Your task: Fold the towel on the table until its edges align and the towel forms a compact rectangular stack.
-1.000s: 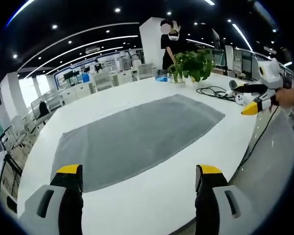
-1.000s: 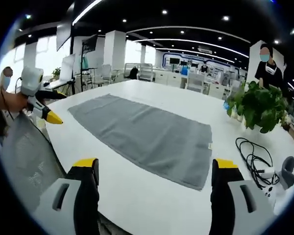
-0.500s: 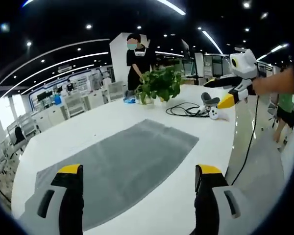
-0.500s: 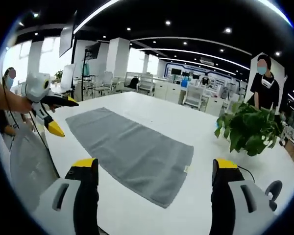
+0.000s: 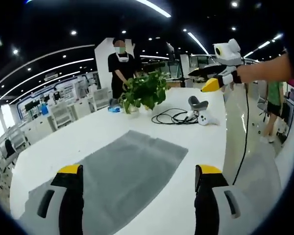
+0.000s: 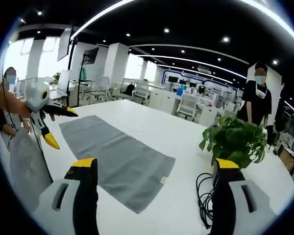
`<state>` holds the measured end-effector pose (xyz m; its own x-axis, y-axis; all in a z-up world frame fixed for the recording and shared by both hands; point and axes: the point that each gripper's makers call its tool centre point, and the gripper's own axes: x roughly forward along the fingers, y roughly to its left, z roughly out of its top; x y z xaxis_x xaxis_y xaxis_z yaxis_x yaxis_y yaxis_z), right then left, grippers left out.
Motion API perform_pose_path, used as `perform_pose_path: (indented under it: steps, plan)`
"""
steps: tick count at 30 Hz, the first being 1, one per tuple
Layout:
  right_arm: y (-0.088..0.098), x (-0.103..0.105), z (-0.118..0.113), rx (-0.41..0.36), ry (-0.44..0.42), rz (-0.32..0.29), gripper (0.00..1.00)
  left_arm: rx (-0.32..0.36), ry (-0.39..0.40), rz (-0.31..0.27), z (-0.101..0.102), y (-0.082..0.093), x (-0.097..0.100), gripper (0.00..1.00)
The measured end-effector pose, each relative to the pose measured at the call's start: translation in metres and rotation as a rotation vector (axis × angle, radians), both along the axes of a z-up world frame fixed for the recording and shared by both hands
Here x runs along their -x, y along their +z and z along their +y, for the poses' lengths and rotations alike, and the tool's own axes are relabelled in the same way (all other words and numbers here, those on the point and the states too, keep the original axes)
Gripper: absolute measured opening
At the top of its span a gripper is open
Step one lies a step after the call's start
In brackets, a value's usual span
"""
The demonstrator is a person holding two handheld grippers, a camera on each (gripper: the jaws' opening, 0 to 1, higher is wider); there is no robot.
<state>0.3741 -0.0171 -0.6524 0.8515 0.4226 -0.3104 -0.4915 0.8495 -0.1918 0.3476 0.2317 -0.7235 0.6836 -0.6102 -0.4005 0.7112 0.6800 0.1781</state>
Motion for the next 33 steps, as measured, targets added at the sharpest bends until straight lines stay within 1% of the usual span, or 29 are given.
perform_pose_path:
  steps: [3,4,7,10,14,18,23,28,33]
  plan:
    - [0.004,-0.006,-0.004,-0.004,0.0,-0.011,0.99,0.0,-0.021,-0.014,-0.011,0.005,-0.004,0.97]
    - [0.005,-0.01,-0.004,-0.007,0.002,-0.009,0.99,0.007,-0.031,-0.008,-0.017,0.007,-0.005,0.97]
    - [0.005,-0.017,-0.006,0.013,0.008,-0.012,0.98,0.004,-0.065,-0.017,-0.033,0.009,-0.008,0.97]
    - [-0.004,-0.026,-0.01,0.031,0.003,0.013,0.96,-0.007,-0.1,-0.015,-0.048,0.004,-0.01,0.97]
    - [-0.015,-0.032,-0.015,0.06,0.003,0.036,0.94,-0.015,-0.121,-0.008,-0.062,-0.002,-0.012,0.96]
    - [-0.024,-0.043,-0.023,0.041,-0.014,0.06,0.92,-0.009,-0.143,-0.003,-0.077,-0.006,-0.017,0.96]
    - [-0.032,-0.06,-0.027,0.012,-0.029,0.084,0.89,-0.014,-0.165,0.006,-0.095,-0.013,-0.022,0.95]
    - [-0.042,-0.078,-0.026,-0.001,-0.02,0.106,0.88,-0.032,-0.199,0.01,-0.112,-0.021,-0.024,0.94]
    - [-0.052,-0.097,-0.022,-0.002,-0.002,0.126,0.87,-0.042,-0.215,0.027,-0.123,-0.029,-0.03,0.91]
